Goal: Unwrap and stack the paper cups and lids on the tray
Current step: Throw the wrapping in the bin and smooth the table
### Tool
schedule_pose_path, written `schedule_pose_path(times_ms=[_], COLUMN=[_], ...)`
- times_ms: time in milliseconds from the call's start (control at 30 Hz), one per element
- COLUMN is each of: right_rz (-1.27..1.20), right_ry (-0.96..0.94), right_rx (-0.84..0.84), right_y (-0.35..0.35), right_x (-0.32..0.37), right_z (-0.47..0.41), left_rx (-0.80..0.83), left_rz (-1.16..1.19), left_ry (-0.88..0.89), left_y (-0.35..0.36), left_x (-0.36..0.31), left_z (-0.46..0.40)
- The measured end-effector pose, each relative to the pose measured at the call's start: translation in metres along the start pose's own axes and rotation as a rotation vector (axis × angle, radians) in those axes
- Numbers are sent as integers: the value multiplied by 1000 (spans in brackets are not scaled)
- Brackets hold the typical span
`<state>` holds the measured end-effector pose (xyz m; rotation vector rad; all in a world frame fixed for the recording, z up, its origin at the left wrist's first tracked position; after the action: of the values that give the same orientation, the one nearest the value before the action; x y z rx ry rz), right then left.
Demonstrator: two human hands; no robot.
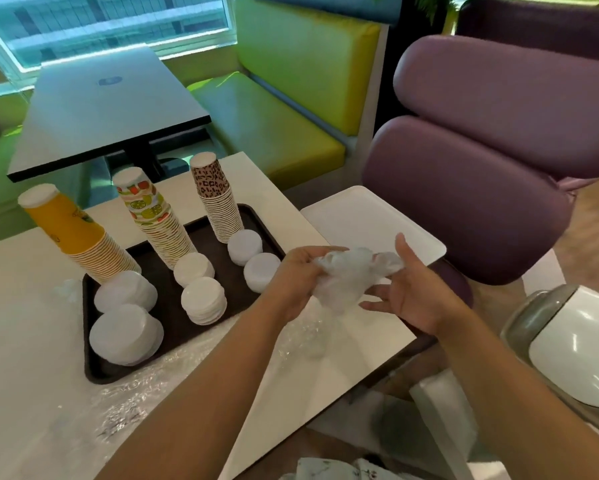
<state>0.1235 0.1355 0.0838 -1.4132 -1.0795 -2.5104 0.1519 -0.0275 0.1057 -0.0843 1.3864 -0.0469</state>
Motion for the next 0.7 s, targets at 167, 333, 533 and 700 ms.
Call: schedule_pose_path(times_ms=[167, 333, 533, 700], right_rz=[186, 226, 165, 99], right_ry=[-158, -271, -322, -313], right_rx=[-180, -348, -488, -657], right_y=[-35, -78, -130, -182], right_x=[10, 20, 29, 25], right_z=[18, 44, 85, 127], left_rx=[176, 227, 290, 372], left_rz=[192, -256, -474, -514], left_ry=[-108, -83, 98, 193], left_y=[39, 88, 150, 214], left_x=[-1, 0, 7, 24], left_z=[-15, -33, -57, -76])
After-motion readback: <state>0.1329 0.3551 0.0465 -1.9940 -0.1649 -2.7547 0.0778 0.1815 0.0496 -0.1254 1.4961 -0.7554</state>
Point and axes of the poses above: each hand's wrist, its own z-axis away from the middle knuckle, its own y-axis out of the palm, x = y × z, the point moved 4 cm from there along -z, towards the middle knuckle, and after that the axes turned 7 degrees about -z, right-handed, at the moved point
